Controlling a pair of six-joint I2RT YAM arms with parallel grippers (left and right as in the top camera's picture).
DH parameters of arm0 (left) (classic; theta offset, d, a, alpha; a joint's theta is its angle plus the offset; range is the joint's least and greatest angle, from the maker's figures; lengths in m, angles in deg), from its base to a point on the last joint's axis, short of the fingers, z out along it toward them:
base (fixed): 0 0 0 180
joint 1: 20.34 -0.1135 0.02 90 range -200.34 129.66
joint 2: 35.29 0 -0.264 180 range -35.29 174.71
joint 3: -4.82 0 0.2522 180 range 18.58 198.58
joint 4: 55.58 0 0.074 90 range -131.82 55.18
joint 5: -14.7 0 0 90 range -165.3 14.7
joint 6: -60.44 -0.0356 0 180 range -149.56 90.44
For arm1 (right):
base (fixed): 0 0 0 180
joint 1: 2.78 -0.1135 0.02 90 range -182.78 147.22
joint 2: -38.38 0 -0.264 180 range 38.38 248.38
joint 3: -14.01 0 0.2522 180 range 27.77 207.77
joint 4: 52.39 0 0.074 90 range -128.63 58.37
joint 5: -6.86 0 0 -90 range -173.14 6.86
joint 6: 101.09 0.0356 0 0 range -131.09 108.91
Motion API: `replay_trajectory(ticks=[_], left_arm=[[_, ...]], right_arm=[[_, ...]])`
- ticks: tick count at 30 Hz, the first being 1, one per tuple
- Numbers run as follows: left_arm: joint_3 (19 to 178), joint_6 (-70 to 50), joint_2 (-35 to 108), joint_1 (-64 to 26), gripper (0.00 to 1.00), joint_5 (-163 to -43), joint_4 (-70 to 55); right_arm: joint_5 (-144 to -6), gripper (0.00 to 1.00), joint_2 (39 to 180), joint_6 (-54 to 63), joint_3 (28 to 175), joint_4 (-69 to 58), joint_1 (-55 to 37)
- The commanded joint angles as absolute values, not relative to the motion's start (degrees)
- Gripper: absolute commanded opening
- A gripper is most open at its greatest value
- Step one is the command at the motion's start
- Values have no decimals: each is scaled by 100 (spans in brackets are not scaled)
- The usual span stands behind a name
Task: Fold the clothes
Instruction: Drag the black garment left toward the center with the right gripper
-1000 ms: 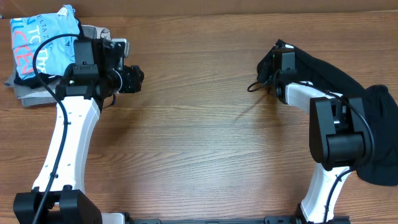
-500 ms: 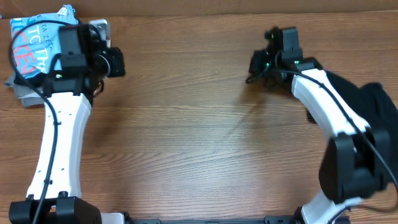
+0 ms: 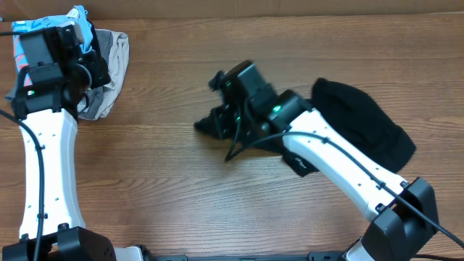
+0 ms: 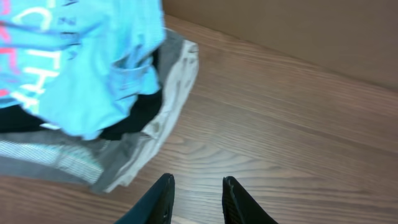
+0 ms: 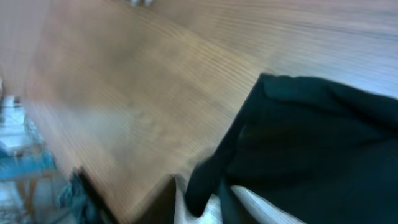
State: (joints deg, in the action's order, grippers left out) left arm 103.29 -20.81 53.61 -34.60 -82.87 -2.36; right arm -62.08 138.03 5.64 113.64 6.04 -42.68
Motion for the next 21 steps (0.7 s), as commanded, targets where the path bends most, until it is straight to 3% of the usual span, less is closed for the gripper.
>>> replay_trajectory(ticks=[1, 2, 6, 9, 15, 18, 21], left_arm=[[10495, -2009, 5267, -3528, 29, -8241, -188], [10495, -2009, 5267, -3524, 29, -8246, -170], [10503, -2011, 5265, -3454, 36, -8558, -48], [10589, -2011, 5195, -3440, 43, -9258, 280], [10659, -2109, 4894, -3213, 51, -9583, 837], [10659, -2372, 4616, -2940, 60, -9564, 1250], [10659, -2404, 4518, -2697, 61, -9413, 1589]], right_arm=[[-6093, 52, 13701, 590, 11419, 779, -4266], [-6095, 59, 13657, 590, 11419, 849, -4217], [-6093, 68, 13329, 724, 11423, 1002, -3866], [-6095, 81, 12934, 724, 11423, 1111, -3498], [-6392, 87, 11946, 721, 11423, 1797, -2928], [-7052, 91, 11235, 905, 11421, 2346, -2869], [-7419, 93, 10837, 1222, 11421, 2783, -2869]])
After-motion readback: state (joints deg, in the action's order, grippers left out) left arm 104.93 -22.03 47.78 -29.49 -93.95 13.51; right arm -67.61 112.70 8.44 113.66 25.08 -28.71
